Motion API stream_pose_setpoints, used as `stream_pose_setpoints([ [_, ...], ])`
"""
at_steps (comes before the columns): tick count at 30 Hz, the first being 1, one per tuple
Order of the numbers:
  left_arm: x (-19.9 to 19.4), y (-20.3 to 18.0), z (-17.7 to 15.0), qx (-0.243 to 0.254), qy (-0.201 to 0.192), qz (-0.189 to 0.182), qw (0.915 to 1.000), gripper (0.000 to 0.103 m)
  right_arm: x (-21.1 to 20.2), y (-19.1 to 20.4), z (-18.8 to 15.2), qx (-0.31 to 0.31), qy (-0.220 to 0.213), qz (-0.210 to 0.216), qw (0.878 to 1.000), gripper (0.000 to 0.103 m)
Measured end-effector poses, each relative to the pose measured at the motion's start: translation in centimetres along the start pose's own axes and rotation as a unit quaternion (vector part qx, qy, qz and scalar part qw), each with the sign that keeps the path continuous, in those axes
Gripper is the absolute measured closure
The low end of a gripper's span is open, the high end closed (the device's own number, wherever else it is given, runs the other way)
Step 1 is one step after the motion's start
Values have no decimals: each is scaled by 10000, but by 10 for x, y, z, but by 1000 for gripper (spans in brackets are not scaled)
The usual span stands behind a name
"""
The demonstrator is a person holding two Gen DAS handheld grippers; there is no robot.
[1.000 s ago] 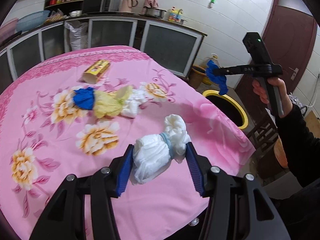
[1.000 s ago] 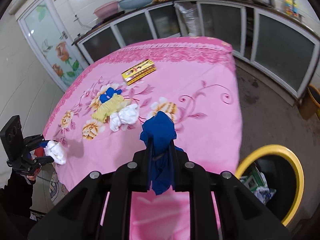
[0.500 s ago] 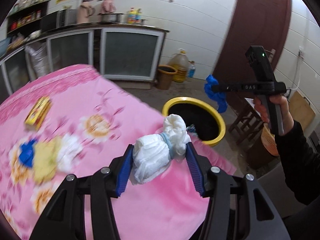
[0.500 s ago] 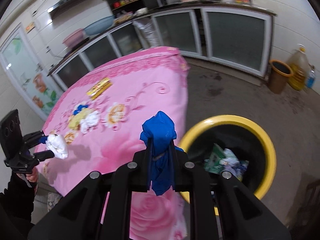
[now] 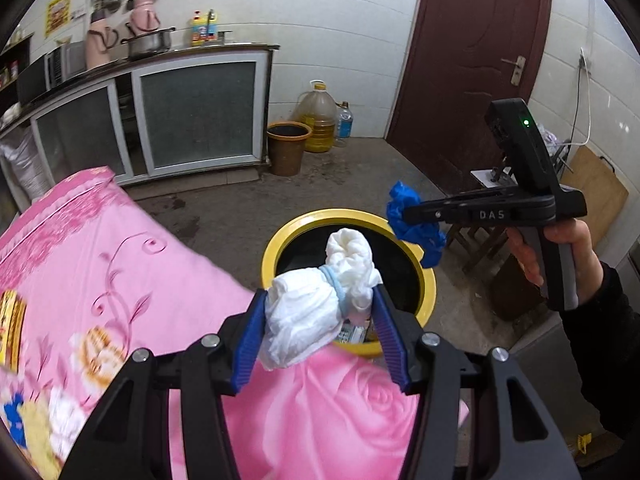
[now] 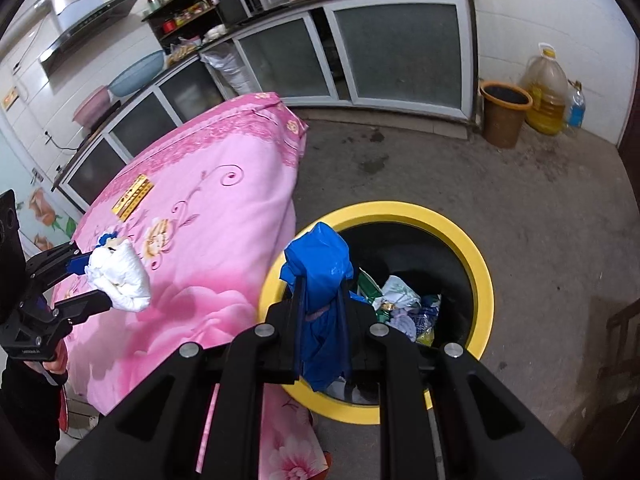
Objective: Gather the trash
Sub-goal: 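Carry the glove and tissue bundle over the bin and open both tools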
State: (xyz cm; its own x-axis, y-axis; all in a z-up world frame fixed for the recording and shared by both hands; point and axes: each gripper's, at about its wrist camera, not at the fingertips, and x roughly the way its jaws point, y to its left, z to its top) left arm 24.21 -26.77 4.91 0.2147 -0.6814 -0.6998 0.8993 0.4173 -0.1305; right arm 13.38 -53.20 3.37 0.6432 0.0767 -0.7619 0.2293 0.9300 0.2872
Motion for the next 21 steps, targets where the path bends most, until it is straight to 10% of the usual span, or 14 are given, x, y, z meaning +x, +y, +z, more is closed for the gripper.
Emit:
stream_pose_setpoints([
  [21, 104, -12, 27, -22, 489, -27, 9988, 53, 46, -55, -8, 599, 327, -123, 9976, 89],
])
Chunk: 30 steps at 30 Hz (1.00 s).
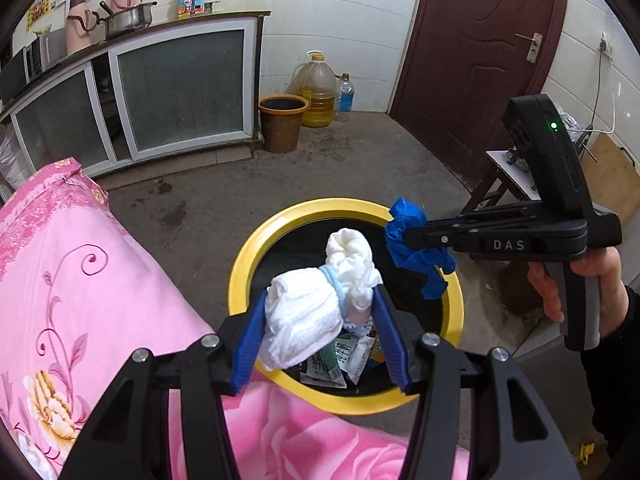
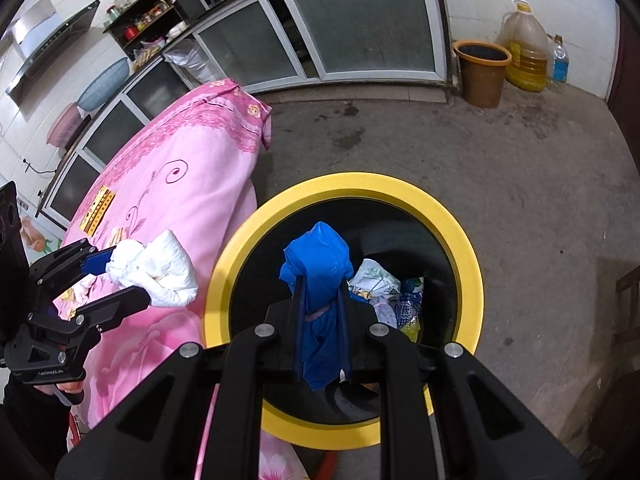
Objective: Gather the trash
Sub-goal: 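Carry the glove and tissue bundle over the bin and open both tools, then swing both tools back toward the table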
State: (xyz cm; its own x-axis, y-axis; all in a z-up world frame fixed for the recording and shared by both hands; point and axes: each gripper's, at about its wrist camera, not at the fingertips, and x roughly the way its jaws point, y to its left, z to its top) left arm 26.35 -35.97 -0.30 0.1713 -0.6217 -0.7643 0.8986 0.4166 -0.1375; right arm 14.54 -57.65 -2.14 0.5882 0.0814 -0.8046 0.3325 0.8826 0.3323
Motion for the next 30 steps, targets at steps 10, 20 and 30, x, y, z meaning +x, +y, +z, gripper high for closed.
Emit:
stream_pose_setpoints([
  [10, 9, 1, 1, -250, 31, -81, 9996, 39, 6, -5, 3, 223, 61, -21, 9997, 84],
  [20, -37, 18, -18, -362, -405, 142, 9984, 8, 1, -14, -1, 483, 58, -10, 9988, 44],
  [30, -110, 54, -69, -316, -633, 632, 9955, 8, -6, 19, -2, 214, 50, 145, 9997, 36],
])
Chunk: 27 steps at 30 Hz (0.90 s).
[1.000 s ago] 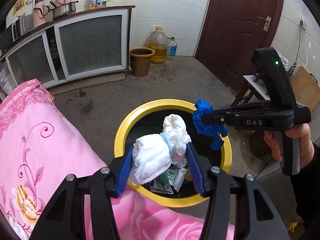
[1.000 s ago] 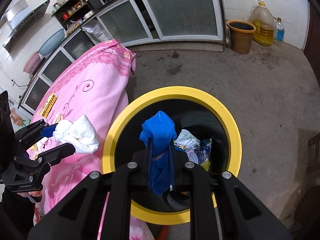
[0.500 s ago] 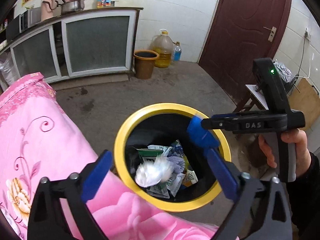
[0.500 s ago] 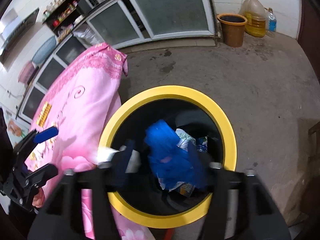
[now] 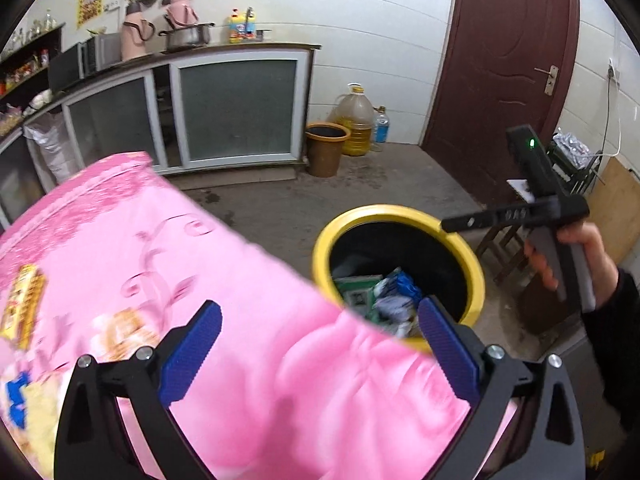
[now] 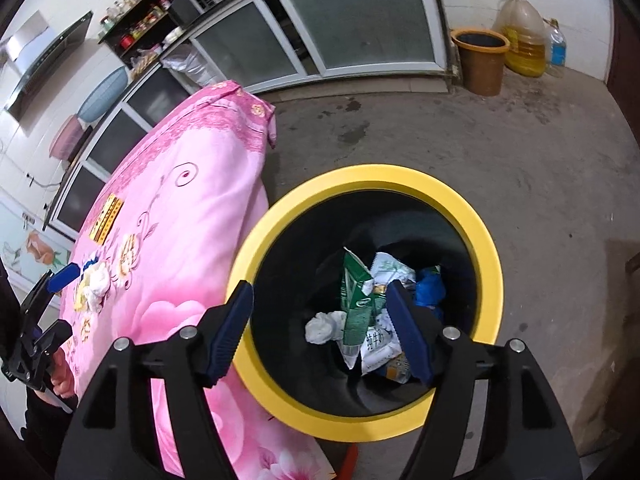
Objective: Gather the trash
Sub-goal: 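Swing both tools back toward the table, then grasp the second blue glove with the left tool while the right tool grasps the yellow box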
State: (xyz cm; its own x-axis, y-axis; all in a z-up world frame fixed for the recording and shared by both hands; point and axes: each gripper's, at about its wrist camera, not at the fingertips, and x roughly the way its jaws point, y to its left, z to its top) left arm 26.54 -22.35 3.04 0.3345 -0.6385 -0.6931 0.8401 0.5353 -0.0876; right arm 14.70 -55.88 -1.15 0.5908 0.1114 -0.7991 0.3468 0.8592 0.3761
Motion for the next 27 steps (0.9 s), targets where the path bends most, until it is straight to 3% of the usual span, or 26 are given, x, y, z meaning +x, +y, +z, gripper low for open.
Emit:
stream_pose_setpoints([
  [4, -39, 35, -30, -99, -44, 238, 9997, 8, 3, 22, 5, -166, 74, 130, 9998, 34],
  [8, -76, 77, -63, -188, 10, 749, 9970, 8, 11, 59, 7, -511, 178, 308, 9981, 31],
  [16, -146, 180, -112, -995, -40, 1682, 9807, 8, 48, 183, 24, -1312, 608, 1064, 9838, 22],
  [19, -156, 213, -124, -1051, 86, 1622, 9811, 8, 73, 252, 31, -1701, 1101, 1437, 9687, 20],
  [23, -151, 241, -130, -777, 298, 1608, 9835, 8, 106, 335, 40, -1946, 1515, 1573, 9563, 20],
  [27, -138, 255, -129, -529, 383, 1308, 9893, 8, 158, 413, 61, -1690, 2157, 1834, 9441, 20],
])
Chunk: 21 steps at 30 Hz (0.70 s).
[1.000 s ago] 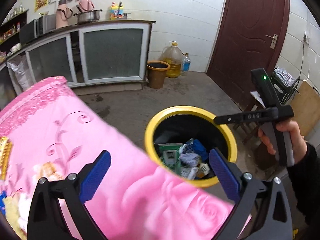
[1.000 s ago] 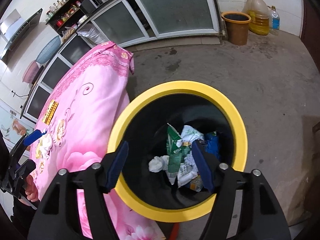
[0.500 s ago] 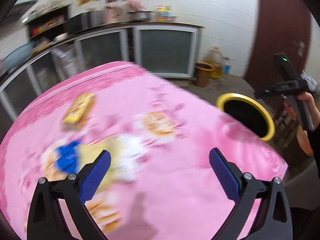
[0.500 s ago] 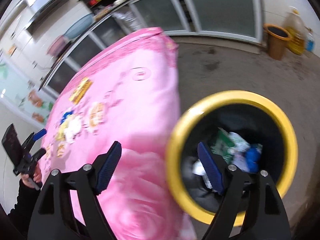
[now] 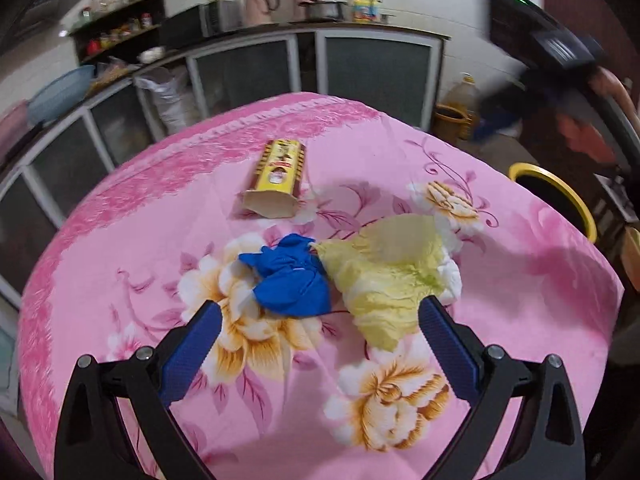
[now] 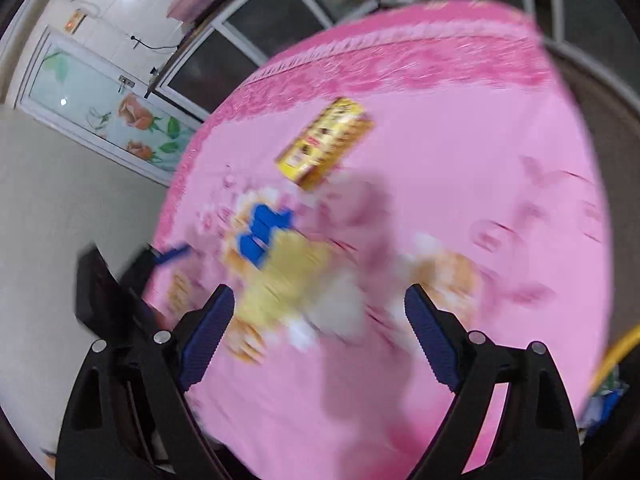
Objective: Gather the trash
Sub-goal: 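Grasp the second blue glove with the left tool while the right tool grasps the yellow box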
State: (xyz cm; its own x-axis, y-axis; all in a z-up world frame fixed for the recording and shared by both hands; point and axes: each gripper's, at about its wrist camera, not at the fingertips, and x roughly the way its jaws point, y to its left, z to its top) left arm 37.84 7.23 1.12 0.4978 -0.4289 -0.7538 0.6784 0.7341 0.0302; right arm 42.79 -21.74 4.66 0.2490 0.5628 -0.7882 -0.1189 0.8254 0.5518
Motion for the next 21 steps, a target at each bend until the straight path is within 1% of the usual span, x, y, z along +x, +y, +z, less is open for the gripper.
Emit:
stream_pose_setpoints([
  [1, 5, 3, 2, 83, 32, -199, 9998, 8, 12, 7, 15, 123, 88, 39, 9999, 20],
  [2, 7, 1, 2, 143, 33, -227, 9996, 8, 28, 16, 34, 214, 216, 46, 9995, 20],
  [4, 15, 4, 4, 313, 69, -319, 9990, 8, 48, 25, 59, 372, 359, 29, 9987, 19],
  [6, 26, 9, 6, 361, 178, -445, 9982, 8, 68, 30, 81, 572, 509, 18, 9971, 19],
  [8, 35, 14, 7, 386, 268, -489, 9977, 8, 87, 33, 99, 756, 637, 15, 9951, 19],
  [10, 43, 22, 8, 359, 340, -538, 9973, 8, 102, 34, 110, 770, 715, -194, 9943, 19],
  [12, 52, 31, 11, 231, 390, -583, 9973, 8, 113, 29, 118, 873, 703, -369, 9930, 19],
  [16, 67, 44, 17, -20, 455, -678, 9967, 8, 129, 23, 128, 978, 778, -539, 9907, 19],
  [18, 72, 46, 20, -62, 486, -677, 9965, 8, 136, 25, 129, 899, 825, -614, 9906, 19],
  [21, 78, 48, 21, -97, 527, -820, 9952, 8, 142, 27, 131, 792, 871, -765, 9901, 19],
])
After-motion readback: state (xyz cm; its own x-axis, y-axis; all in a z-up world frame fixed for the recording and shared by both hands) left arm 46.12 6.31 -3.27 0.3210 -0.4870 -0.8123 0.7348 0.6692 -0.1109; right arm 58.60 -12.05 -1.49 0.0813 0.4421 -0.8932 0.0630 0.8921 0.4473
